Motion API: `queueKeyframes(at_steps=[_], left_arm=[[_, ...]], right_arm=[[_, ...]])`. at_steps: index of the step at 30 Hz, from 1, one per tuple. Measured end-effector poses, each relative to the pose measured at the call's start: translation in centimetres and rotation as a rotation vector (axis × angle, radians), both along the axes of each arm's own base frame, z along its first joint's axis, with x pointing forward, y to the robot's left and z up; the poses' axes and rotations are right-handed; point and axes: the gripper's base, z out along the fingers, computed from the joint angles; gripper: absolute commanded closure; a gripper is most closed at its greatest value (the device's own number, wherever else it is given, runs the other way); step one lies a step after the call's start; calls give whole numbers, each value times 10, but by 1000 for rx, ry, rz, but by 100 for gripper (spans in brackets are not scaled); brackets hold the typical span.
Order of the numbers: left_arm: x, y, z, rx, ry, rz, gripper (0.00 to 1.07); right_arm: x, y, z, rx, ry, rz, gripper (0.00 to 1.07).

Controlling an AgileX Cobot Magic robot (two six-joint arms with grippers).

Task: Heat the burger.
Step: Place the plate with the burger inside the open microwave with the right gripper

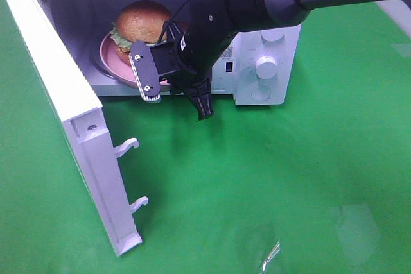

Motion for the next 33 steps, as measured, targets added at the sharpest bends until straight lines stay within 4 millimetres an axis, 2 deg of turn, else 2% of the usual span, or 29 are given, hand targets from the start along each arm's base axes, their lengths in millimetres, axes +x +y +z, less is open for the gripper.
queueKeyframes(at_steps=[14, 26, 29, 31, 32, 33], left_arm=[[0, 0, 0, 0, 0, 0, 19], [0, 0, 0, 0, 0, 0, 19], [0, 0, 0, 0, 0, 0, 19], [0, 0, 0, 0, 0, 0, 19], [0, 0, 0, 0, 0, 0, 19], [0, 0, 0, 0, 0, 0, 19]], right_arm=[[23, 14, -7, -2, -8, -31, 107], [32, 20, -6, 7, -27, -35, 105], [36, 20, -7, 12, -34, -39, 102], [38, 19, -7, 11, -38, -41, 99], [39, 18, -7, 13, -41, -43, 94], [39, 18, -7, 13, -41, -43, 94]])
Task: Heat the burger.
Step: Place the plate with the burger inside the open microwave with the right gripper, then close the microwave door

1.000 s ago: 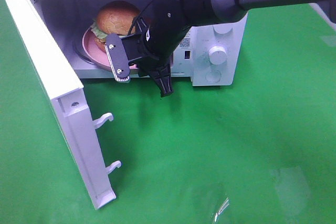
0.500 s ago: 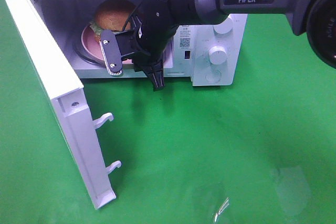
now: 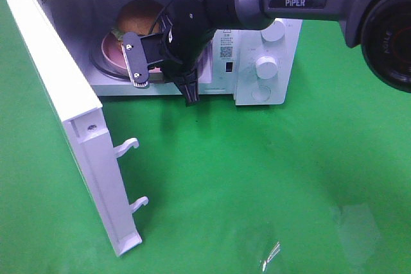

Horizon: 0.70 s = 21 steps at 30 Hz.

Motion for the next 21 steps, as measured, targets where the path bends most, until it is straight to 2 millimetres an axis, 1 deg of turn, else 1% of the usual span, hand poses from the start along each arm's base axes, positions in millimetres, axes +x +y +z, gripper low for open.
queueKeyframes(at_steps=[1, 2, 3, 4, 5, 6, 7, 8, 15, 21], left_arm=[[0, 0, 0, 0, 0, 0, 19], [0, 0, 0, 0, 0, 0, 19], [0, 0, 0, 0, 0, 0, 19], [0, 0, 0, 0, 0, 0, 19], [0, 0, 0, 0, 0, 0, 19], [0, 0, 0, 0, 0, 0, 19], [0, 0, 0, 0, 0, 0, 19], [0, 0, 0, 0, 0, 0, 19], [0, 0, 0, 0, 0, 0, 19], [0, 0, 0, 0, 0, 0, 19]], right_arm=[[1, 1, 2, 5, -11, 2, 87], [1, 1, 2, 5, -11, 2, 87], [2, 2, 4, 16, -28, 6, 79], [3, 2, 5, 23, -35, 8, 75], [3, 2, 5, 23, -35, 8, 75], [4, 3, 6, 34, -49, 10, 68], [4, 3, 6, 34, -49, 10, 68], [4, 4, 7, 45, -52, 4, 64], [4, 3, 7, 64, -33, -29, 62], [1, 0, 3, 35, 17, -54, 61]])
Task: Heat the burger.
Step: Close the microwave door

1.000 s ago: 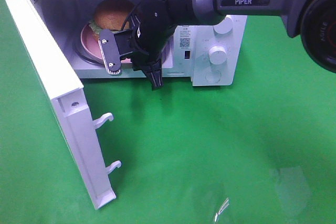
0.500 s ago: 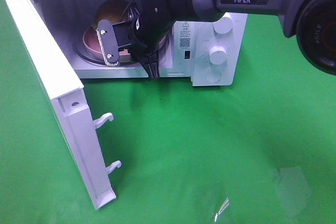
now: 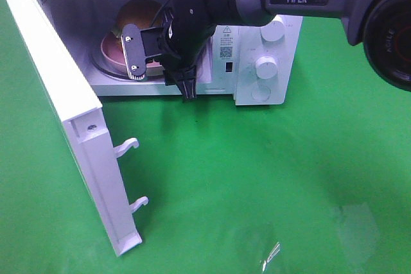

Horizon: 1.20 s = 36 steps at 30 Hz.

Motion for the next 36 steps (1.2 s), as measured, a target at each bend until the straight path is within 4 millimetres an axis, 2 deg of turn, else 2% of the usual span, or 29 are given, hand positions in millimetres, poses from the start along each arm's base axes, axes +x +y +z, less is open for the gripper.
queueKeyframes(at_steps=[4, 6, 7, 8, 11, 12, 13, 15, 24, 36], left_arm=[[0, 0, 0, 0, 0, 0, 19], [0, 0, 0, 0, 0, 0, 19], [0, 0, 0, 0, 0, 0, 19], [0, 0, 0, 0, 0, 0, 19], [0, 0, 0, 0, 0, 0, 19], [0, 0, 0, 0, 0, 0, 19], [0, 0, 0, 0, 0, 0, 19], [0, 0, 0, 0, 0, 0, 19], [0, 0, 0, 0, 0, 0, 19], [0, 0, 0, 0, 0, 0, 19]], right_arm=[[-1, 0, 0, -7, 8, 0, 60], [-10, -1, 2, -13, 18, 7, 54], [-10, -1, 2, -13, 18, 7, 54], [-16, -3, 4, -15, 23, 12, 48], [-18, -4, 6, -11, 21, 15, 45], [-23, -5, 7, -10, 22, 20, 39], [-23, -5, 7, -10, 22, 20, 39], [-31, -10, 14, -3, 15, 25, 29], [-47, -23, 25, -1, 14, 30, 29], [-88, -55, 50, 52, 58, -47, 31]])
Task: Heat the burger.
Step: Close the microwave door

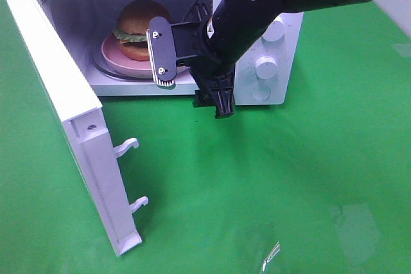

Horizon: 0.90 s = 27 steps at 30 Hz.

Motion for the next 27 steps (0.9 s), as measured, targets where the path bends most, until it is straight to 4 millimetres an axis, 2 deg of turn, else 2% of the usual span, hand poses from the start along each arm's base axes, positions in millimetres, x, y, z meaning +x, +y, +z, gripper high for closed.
queueKeyframes(at_steps=[13, 17, 24, 27], left_arm=[[0, 0, 0, 0, 0, 0, 19], [0, 0, 0, 0, 0, 0, 19], [0, 0, 0, 0, 0, 0, 19], [0, 0, 0, 0, 0, 0, 19]], right_arm=[[-42, -33, 32, 178, 76, -224, 31], [-64, -51, 41, 251, 117, -323, 31], [-80, -64, 51, 306, 158, -417, 31], [-85, -79, 60, 383, 220, -567, 31]])
